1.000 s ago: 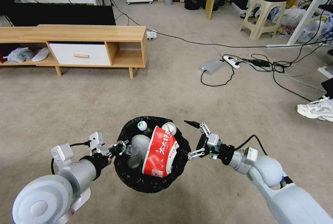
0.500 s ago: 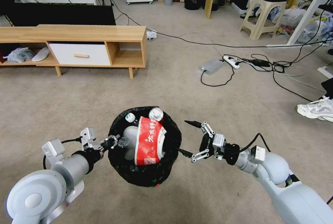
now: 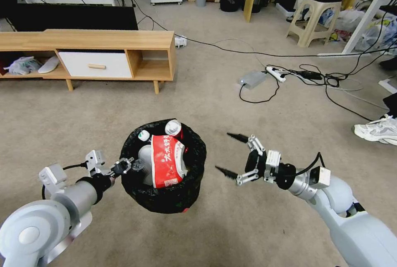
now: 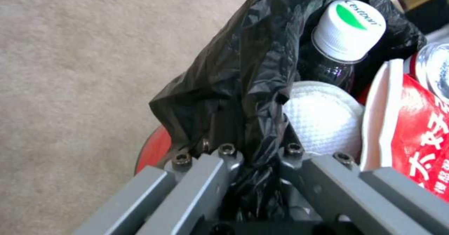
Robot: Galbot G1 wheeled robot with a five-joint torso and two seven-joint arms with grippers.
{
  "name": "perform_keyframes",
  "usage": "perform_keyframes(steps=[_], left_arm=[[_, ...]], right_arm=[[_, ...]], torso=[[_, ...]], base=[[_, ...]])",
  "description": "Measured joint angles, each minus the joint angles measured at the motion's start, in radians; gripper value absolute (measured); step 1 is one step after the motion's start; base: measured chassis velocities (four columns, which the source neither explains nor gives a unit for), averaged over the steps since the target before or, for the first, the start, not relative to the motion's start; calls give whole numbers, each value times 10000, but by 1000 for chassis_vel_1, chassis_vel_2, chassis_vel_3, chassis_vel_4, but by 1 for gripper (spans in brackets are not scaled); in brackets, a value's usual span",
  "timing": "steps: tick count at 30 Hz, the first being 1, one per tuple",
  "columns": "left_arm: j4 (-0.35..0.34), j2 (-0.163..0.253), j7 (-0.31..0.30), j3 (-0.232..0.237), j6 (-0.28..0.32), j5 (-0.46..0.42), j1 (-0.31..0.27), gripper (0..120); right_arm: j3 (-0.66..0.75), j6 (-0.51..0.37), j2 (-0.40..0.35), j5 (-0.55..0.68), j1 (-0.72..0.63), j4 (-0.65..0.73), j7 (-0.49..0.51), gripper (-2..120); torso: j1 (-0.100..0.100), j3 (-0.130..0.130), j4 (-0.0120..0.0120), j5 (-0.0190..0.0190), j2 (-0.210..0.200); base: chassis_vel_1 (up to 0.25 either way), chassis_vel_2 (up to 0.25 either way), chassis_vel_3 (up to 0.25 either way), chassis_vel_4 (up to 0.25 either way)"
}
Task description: Pick up the trash bin and place the garbage on the floor into it.
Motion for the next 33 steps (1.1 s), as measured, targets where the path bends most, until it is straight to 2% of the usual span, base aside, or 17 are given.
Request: perform_keyframes(steps=[3,4,5,6,7,9,12,14,19,20,23,24,25,29,31,33], left_arm=[[23,-20,-31,-60,-1,-6,-1,2],[59,-83,-85,-213,0,-8,2,2],[59,-83,-85,-213,0,-8,2,2],[86,-144,-170,-366,0,15,22,2],[86,-144,-170,-366,0,15,22,2],[136,-172,-222,-508,1,84,25,2],[161,-181,-231,-562,1,108,17,2],[258,-251,-277,-785,2,179,-18,2],[351,-390,-328,-1154,5,285,10,2],[444,-488,-384,-1521,6,304,82,2],[498,-538,-430,-1793,8,247,149,2],[516,-611,-545,-2172,9,92,258,2],[516,-637,-601,-2337,9,38,332,2],[507,-672,-672,-2610,12,5,414,2],[467,-693,-708,-2988,12,-69,466,2],[438,-693,-715,-3084,11,-98,494,2]], right_arm=[[23,0,41,15,-26,71,389,100],[151,-74,171,-133,-84,277,1841,100],[151,-74,171,-133,-84,277,1841,100],[382,-349,342,-623,-180,464,3479,100],[382,-349,342,-623,-180,464,3479,100],[594,-633,544,-993,-290,524,4700,100],[656,-695,615,-1070,-328,524,4975,100],[1011,-903,993,-1348,-549,511,5839,100],[1565,-1073,1442,-1997,-851,559,6215,100],[2027,-1117,1969,-2645,-1074,620,6424,100],[2285,-1206,2300,-2899,-1217,709,6679,100],[2603,-1413,2642,-3034,-1434,889,7109,100],[2796,-1503,2790,-3061,-1549,980,7315,100],[3125,-1565,2931,-3281,-1705,1053,7602,100],[3467,-1747,3024,-3676,-1926,1199,8073,100],[3555,-1831,3037,-3703,-2024,1270,8218,100]], torso=[[0,0,0,1,0],[0,0,2,-1,0],[0,0,2,-1,0],[0,0,1,0,1],[0,0,1,0,1],[0,0,1,0,0],[0,0,1,0,0],[0,0,-1,1,0],[0,0,-1,-1,0],[0,0,-1,2,0],[0,0,1,1,0],[0,0,2,0,0],[0,-1,2,0,0],[0,0,0,-1,0],[0,-1,2,0,1],[0,-1,1,0,0]], base=[[0,0,0,0],[0,0,0,0],[0,0,0,0],[0,0,0,0],[0,0,0,0],[0,0,0,0],[0,0,0,0],[0,0,0,0],[0,0,0,0],[0,0,0,0],[0,0,0,0],[0,0,0,0],[0,0,0,0],[0,0,0,0],[0,0,0,0],[0,0,0,0]])
